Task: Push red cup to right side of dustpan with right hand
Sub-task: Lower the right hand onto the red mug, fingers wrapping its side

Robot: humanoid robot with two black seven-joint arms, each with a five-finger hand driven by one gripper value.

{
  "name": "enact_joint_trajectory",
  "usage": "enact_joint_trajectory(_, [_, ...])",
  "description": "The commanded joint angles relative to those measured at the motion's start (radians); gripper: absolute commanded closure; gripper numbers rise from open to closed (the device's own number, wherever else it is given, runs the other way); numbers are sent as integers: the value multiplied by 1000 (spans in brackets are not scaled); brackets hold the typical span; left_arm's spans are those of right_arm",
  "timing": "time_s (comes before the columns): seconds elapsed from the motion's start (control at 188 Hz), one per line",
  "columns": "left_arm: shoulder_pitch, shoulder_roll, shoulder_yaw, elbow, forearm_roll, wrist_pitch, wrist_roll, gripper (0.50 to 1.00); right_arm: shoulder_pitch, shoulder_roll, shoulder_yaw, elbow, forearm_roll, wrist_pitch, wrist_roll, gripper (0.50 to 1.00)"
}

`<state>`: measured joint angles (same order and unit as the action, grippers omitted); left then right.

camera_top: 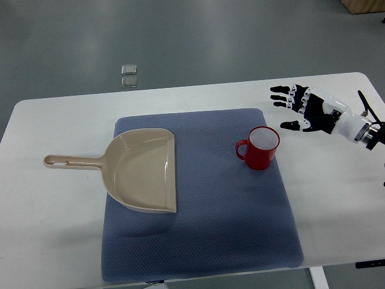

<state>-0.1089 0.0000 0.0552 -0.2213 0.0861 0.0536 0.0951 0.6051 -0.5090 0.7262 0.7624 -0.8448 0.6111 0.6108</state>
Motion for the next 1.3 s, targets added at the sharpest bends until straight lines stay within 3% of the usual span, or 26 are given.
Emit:
enact_joint_trajectory(0.0, [0,0,0,-1,0,0,0,500,-15,1,1,0,-59,0,0,566])
enact_joint_trajectory(0.866, [0,0,0,-1,1,0,0,500,-64,55,-34,-12,-82,0,0,566])
enact_joint_trajectory(1.296, [0,0,0,-1,0,0,0,500,-67,138,-30,-51,-80,-8,0,566])
